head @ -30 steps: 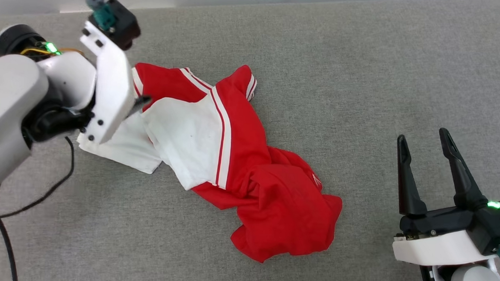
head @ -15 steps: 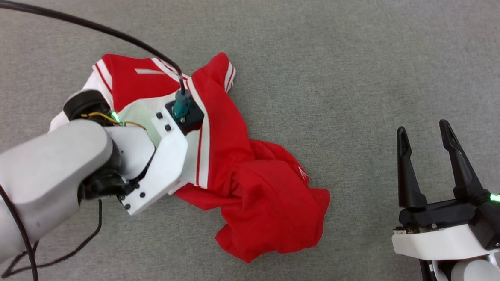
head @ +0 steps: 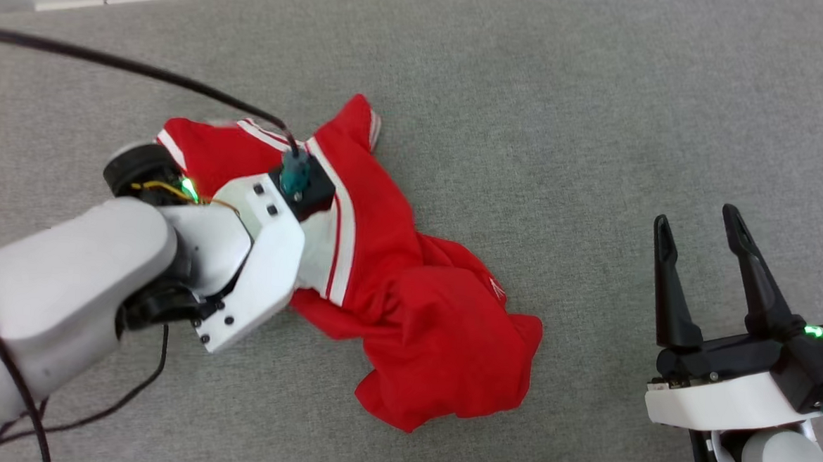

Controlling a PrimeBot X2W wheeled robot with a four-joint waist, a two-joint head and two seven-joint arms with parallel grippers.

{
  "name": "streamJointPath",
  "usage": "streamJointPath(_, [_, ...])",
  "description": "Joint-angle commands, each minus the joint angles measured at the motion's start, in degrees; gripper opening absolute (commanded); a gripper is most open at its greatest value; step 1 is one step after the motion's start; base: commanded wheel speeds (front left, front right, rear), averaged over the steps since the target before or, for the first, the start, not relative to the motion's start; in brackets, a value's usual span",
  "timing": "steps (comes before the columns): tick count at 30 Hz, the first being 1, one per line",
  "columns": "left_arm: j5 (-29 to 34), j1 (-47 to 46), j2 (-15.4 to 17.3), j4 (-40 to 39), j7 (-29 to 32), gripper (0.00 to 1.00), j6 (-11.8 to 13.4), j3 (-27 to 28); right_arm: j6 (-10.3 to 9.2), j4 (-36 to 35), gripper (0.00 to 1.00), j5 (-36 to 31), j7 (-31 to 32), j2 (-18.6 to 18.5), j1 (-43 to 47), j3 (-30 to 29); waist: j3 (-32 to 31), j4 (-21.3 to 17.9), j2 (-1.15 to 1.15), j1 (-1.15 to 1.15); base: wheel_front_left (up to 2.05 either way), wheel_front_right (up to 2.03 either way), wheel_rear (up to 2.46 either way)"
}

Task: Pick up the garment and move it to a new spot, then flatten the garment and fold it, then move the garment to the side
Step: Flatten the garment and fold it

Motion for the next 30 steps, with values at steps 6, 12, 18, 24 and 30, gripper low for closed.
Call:
streamJointPath(6, [-1.9, -4.7, 1.0, -2.5, -5.5, 0.0, 0.0, 1.5, -0.04, 0.2, 1.0, 0.6, -0.1, 0.1, 0.9, 1.0, -2.2, 0.3, 0.0, 0.0, 0.0, 0.0, 0.0])
streamJointPath(12, [-0.2, -9.6, -2.8, -2.5, -7.9, 0.0, 0.0, 1.4, -0.04, -0.3, 1.0, 1.3, -0.1, 0.1, -0.1, 1.9, -1.1, -1.8, 0.0, 0.0, 0.0, 0.0, 0.0])
streamJointPath(18, [2.5, -13.3, -10.7, 1.5, -8.0, 0.0, 0.0, 0.4, -0.04, -0.8, 1.0, 2.5, -0.1, 0.1, -2.0, 1.8, 2.9, -5.4, 0.0, 0.0, 0.0, 0.0, 0.0])
streamJointPath(24, [6.8, -12.3, -19.2, 5.6, -6.7, 0.0, 0.0, 0.1, -0.04, -0.9, 1.0, 4.3, -0.1, 0.1, -3.3, 1.6, 6.8, -8.7, 0.0, 0.0, 0.0, 0.0, 0.0])
streamJointPath(30, [11.3, -9.9, -25.2, 7.9, -5.7, 0.0, 0.0, 0.1, -0.04, -1.1, 1.0, 5.6, -0.1, 0.1, -4.5, 1.9, 9.7, -11.0, 0.0, 0.0, 0.0, 0.0, 0.0])
